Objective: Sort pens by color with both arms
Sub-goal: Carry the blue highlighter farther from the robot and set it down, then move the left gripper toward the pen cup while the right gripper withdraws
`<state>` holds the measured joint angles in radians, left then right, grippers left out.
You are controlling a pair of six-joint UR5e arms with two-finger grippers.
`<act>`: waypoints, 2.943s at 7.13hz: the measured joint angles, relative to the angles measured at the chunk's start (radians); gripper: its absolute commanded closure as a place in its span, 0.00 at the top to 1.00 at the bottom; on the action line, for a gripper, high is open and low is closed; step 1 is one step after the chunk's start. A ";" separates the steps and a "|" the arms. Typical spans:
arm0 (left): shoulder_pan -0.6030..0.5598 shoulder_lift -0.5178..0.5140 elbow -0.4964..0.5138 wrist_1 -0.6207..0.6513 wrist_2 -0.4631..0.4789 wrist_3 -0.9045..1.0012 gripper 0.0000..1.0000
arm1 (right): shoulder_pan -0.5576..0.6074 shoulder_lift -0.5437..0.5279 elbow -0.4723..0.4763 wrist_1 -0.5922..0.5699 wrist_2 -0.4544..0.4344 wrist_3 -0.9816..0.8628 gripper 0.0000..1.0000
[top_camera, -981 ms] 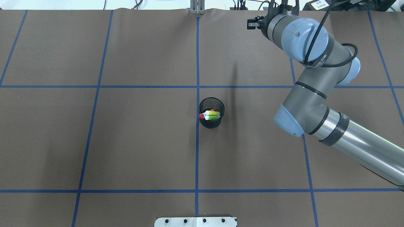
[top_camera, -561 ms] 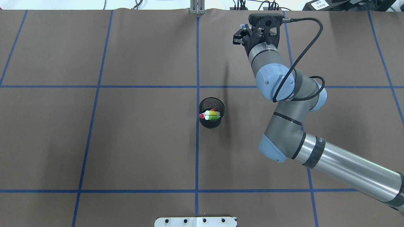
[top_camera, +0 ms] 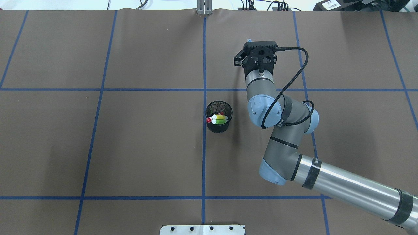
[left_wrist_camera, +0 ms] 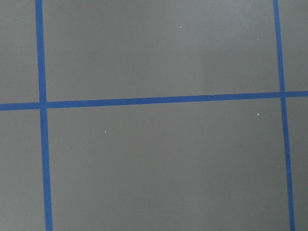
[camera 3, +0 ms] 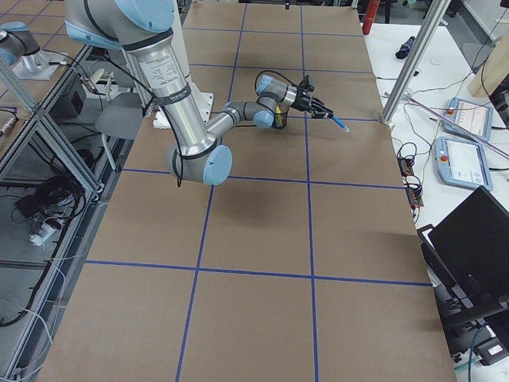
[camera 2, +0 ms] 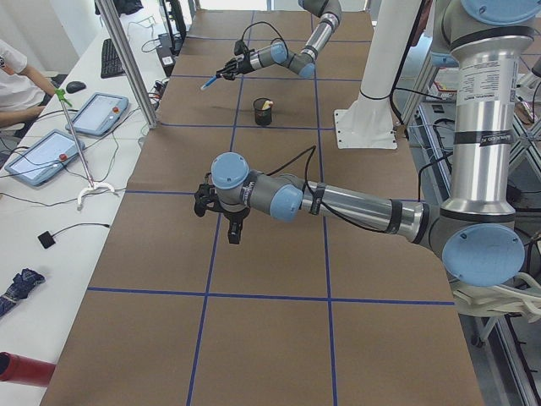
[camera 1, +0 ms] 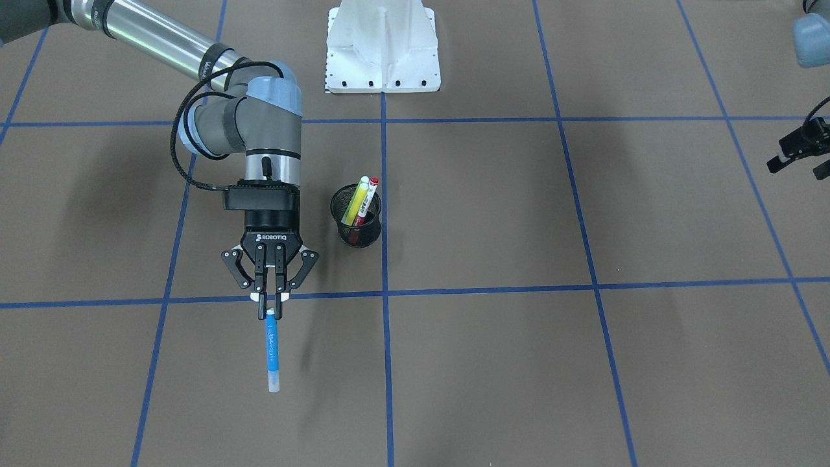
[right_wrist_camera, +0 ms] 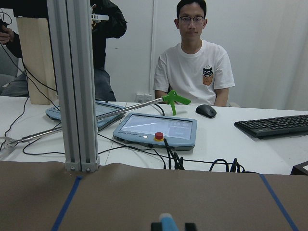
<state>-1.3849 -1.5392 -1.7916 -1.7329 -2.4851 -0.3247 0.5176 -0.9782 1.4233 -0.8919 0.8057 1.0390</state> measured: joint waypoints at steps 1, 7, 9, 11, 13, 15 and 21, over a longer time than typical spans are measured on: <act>0.000 0.000 0.000 0.000 0.000 0.001 1.00 | -0.007 0.000 -0.032 0.028 -0.004 0.000 0.00; 0.000 -0.001 -0.010 0.001 0.000 0.000 1.00 | -0.041 -0.005 -0.084 0.061 -0.005 -0.004 0.99; 0.000 -0.001 -0.013 0.001 0.000 -0.001 1.00 | -0.043 -0.008 -0.080 0.066 -0.005 -0.002 1.00; 0.001 -0.001 -0.015 0.001 -0.001 -0.003 1.00 | -0.044 -0.015 -0.068 0.068 -0.002 -0.009 1.00; 0.008 -0.022 -0.015 0.001 -0.001 -0.058 1.00 | -0.039 -0.045 0.012 0.067 0.023 -0.015 1.00; 0.055 -0.094 -0.017 -0.014 -0.001 -0.253 1.00 | -0.015 -0.133 0.152 0.063 0.125 -0.006 1.00; 0.466 -0.443 -0.101 -0.030 0.200 -1.182 1.00 | 0.440 -0.353 0.240 0.021 1.033 0.002 1.00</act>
<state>-0.9188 -1.9819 -1.8925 -1.7627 -2.2850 -1.5064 0.9581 -1.3308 1.6633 -0.8710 1.8390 1.0413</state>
